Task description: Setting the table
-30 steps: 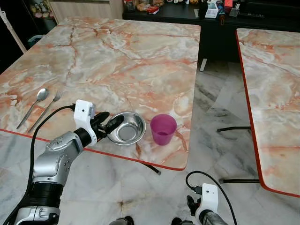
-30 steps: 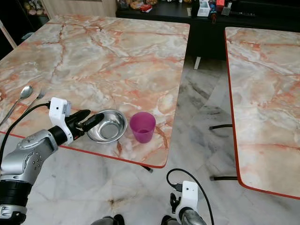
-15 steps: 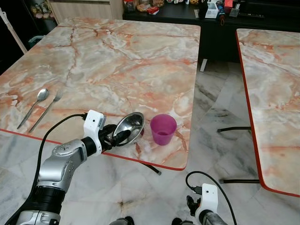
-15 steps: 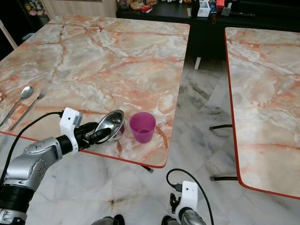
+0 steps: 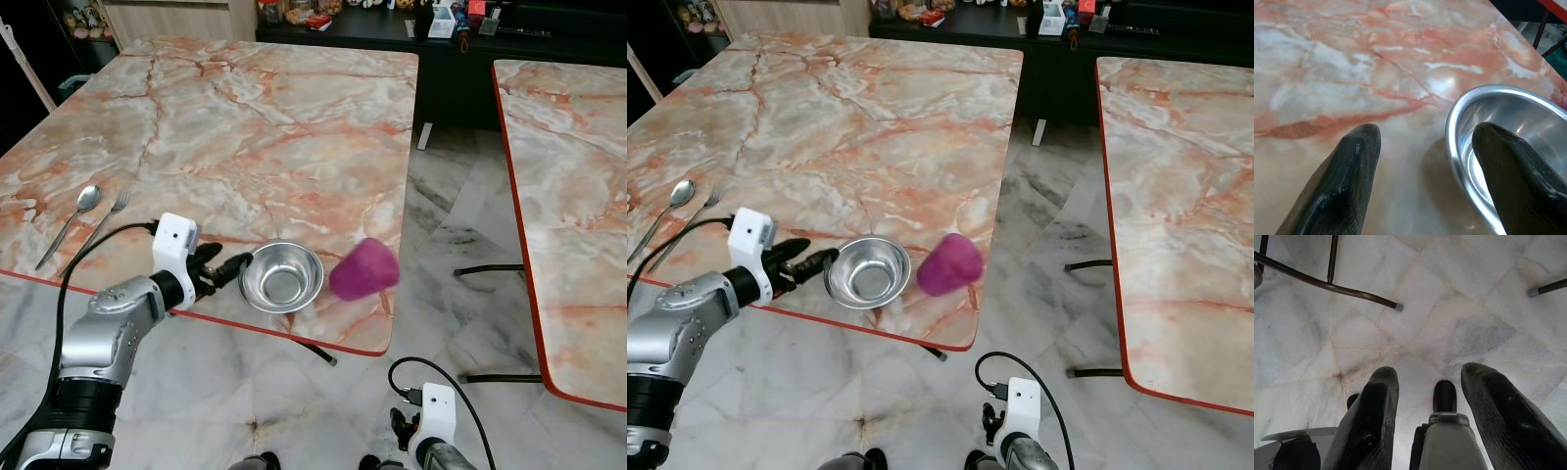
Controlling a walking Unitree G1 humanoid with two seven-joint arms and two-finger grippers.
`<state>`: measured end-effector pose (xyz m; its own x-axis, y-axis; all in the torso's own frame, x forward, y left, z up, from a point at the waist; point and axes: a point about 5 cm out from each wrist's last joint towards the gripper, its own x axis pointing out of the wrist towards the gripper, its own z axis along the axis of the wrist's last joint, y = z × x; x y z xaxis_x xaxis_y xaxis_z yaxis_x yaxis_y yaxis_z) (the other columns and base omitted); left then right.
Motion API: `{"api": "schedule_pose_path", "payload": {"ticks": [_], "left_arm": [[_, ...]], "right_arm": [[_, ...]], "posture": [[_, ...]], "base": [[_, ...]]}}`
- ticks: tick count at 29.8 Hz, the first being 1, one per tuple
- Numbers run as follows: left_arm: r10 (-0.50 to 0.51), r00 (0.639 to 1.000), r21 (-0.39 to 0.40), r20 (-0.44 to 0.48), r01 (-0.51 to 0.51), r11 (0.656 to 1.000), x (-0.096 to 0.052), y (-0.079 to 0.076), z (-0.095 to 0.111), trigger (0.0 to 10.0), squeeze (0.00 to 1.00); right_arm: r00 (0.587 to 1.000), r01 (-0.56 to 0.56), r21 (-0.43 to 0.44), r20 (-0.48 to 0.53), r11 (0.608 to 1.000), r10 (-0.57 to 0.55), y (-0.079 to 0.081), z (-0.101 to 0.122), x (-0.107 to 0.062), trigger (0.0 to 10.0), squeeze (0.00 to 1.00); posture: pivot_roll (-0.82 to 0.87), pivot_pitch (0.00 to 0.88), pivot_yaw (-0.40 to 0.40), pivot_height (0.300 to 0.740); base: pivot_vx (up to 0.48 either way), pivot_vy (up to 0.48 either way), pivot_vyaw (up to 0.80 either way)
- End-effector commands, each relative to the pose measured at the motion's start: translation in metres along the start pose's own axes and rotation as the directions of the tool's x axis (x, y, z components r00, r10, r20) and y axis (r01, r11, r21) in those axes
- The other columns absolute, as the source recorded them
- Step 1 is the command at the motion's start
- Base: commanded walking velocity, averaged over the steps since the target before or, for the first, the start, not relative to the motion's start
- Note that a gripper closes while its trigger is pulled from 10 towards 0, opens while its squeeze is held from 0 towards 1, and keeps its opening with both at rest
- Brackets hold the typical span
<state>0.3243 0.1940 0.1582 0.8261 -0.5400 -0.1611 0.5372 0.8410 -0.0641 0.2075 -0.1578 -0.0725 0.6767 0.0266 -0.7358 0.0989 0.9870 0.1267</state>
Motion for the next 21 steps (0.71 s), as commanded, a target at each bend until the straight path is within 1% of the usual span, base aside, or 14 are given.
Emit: {"api": "schedule_pose_path", "payload": {"ticks": [1,7,9,17,21], "left_arm": [[-0.003,1.000,0.011,0.005,0.003,1.000,-0.004,0.000,0.003,10.0,0.00],[-0.015,1.000,0.008,0.004,0.015,1.000,-0.004,-0.001,0.003,10.0,0.00],[-0.047,0.999,0.004,-0.028,0.047,0.999,-0.005,-0.005,-0.002,10.0,0.00],[-0.065,0.996,-0.007,-0.067,0.065,0.998,-0.006,-0.008,-0.011,10.0,0.00],[-0.077,0.993,-0.027,-0.087,0.075,0.997,-0.006,-0.011,-0.018,10.0,0.00]], "right_arm": [[1.000,-0.004,0.007,-0.018,1.000,0.005,0.002,-0.006,-0.001,10.0,0.00],[1.000,-0.004,0.008,-0.018,1.000,0.004,0.002,-0.006,-0.001,10.0,0.00],[1.000,-0.002,0.010,-0.025,1.000,0.002,0.001,-0.009,-0.002,10.0,0.00],[1.000,-0.004,0.012,-0.026,1.000,0.004,0.002,-0.010,-0.002,10.0,0.00],[1.000,-0.005,0.012,-0.026,1.000,0.006,0.003,-0.010,-0.002,10.0,0.00]], "posture": [[0.12,0.159,0.032,0.740],[0.12,0.159,0.032,0.740],[0.12,0.161,0.037,0.740],[0.12,0.164,0.039,0.740],[0.12,0.168,0.039,0.740]], "base": [[0.000,0.000,0.00],[0.000,0.000,0.00],[0.000,0.000,0.00],[0.000,0.000,0.00],[0.000,0.000,0.00]]}}
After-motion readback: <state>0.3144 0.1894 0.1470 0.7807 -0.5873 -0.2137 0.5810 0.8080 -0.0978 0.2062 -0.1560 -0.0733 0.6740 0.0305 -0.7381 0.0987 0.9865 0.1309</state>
